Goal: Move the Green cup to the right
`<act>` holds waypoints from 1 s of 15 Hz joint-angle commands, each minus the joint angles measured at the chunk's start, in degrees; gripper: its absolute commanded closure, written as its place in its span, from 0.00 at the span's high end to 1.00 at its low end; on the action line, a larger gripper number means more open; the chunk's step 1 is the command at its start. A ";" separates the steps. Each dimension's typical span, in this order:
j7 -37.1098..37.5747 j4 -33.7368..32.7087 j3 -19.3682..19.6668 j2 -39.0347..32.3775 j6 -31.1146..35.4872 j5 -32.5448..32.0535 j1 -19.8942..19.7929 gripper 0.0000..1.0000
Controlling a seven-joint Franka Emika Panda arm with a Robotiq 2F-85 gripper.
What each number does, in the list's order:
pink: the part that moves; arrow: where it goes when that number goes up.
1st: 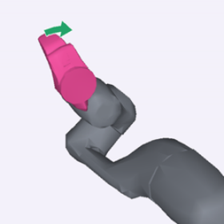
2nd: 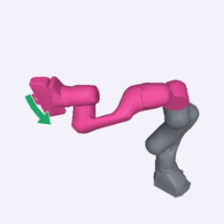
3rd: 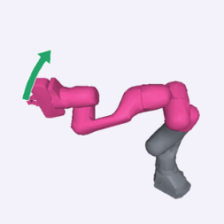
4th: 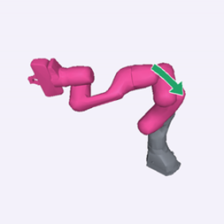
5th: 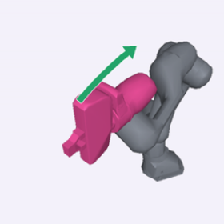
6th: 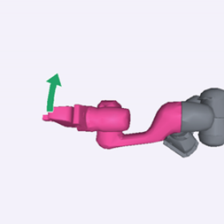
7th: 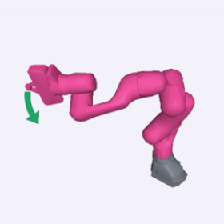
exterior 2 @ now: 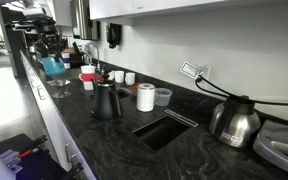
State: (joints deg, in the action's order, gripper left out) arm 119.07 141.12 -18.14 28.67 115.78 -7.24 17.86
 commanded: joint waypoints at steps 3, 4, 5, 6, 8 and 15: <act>2.86 2.43 -0.07 -1.72 2.00 5.32 -4.30 0.04; 3.79 3.16 0.48 -2.00 2.63 6.56 -5.24 0.04; 4.78 3.87 1.03 -2.16 3.33 7.72 -6.31 0.04; 5.49 4.58 1.77 -2.46 4.04 9.16 -7.21 0.04; 7.20 5.68 2.49 -3.10 5.65 11.33 -8.67 0.04; 15.19 9.62 2.39 -6.93 14.71 12.20 -11.05 0.04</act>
State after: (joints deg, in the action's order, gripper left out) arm 131.14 149.59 -15.27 22.78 126.83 4.36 8.04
